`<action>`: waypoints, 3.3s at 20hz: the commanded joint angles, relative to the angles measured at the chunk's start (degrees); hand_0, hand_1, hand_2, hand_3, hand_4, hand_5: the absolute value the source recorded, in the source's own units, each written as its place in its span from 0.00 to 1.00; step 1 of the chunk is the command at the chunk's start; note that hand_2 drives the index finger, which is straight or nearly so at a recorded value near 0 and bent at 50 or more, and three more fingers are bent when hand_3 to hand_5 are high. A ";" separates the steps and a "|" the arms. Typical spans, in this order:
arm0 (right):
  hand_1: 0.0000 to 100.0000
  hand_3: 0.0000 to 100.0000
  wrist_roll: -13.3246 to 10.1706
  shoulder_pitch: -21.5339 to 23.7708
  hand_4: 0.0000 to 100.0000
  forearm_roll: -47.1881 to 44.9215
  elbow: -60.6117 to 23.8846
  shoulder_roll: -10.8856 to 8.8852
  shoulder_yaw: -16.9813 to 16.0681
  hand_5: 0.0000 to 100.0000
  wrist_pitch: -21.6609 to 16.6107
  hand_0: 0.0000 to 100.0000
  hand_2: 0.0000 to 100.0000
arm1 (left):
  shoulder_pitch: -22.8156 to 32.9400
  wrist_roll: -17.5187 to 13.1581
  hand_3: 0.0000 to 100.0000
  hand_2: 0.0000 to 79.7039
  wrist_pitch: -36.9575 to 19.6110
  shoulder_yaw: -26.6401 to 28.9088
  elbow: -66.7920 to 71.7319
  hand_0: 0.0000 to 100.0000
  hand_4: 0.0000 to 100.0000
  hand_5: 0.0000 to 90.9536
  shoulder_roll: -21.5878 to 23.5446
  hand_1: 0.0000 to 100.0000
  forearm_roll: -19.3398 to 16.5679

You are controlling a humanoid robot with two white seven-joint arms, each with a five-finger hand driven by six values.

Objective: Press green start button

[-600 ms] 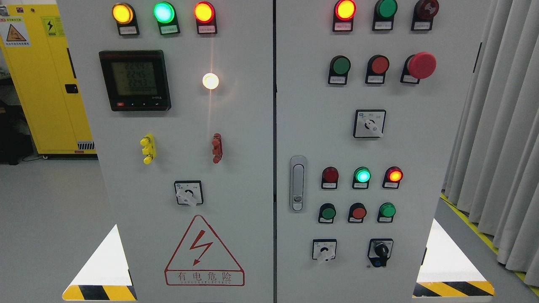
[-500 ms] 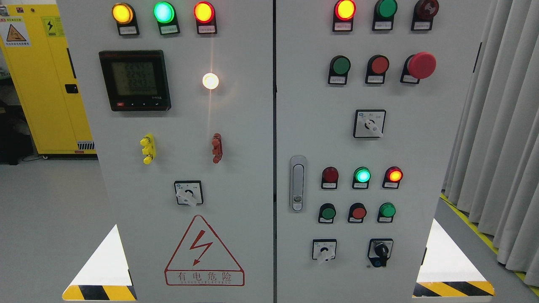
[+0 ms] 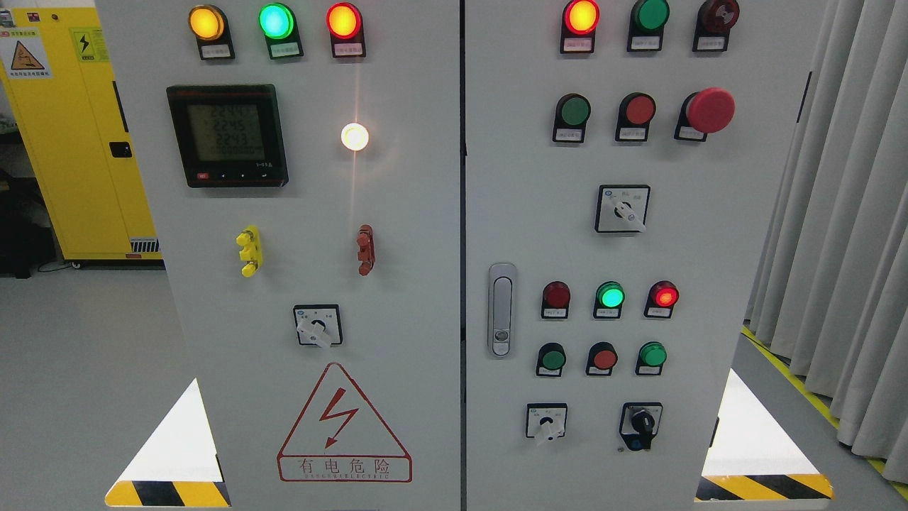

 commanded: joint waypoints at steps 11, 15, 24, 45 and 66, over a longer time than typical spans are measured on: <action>0.30 0.00 1.41 -5.09 0.00 9.66 -20.83 3.59 1.26 0.00 5.68 0.21 0.00 | 0.35 0.04 0.00 0.00 -0.02 0.00 -1.41 0.12 0.00 0.00 0.05 0.56 0.00; 0.33 0.00 3.08 -6.68 0.00 11.33 -26.08 7.36 1.35 0.00 4.63 0.20 0.00 | 0.35 0.04 0.00 0.00 -0.02 0.00 -1.41 0.12 0.00 0.00 -0.13 0.56 0.00; 0.38 0.00 4.67 -6.77 0.00 12.74 -43.58 8.08 14.96 0.00 2.96 0.21 0.00 | 0.35 0.04 0.00 0.00 -0.02 0.00 -1.49 0.12 0.00 0.00 -0.57 0.56 0.00; 0.42 0.16 7.57 3.78 0.15 34.45 -83.40 7.73 16.38 0.03 -19.53 0.23 0.00 | 0.35 0.04 0.00 0.00 -0.02 0.09 -1.49 0.12 0.00 0.00 -6.45 0.56 0.00; 0.58 0.57 -2.80 2.55 0.57 41.92 -102.75 4.83 13.04 0.49 -24.82 0.29 0.00 | 0.35 0.04 0.00 0.00 -0.02 -0.17 -1.67 0.12 0.00 0.00 -8.21 0.56 -0.09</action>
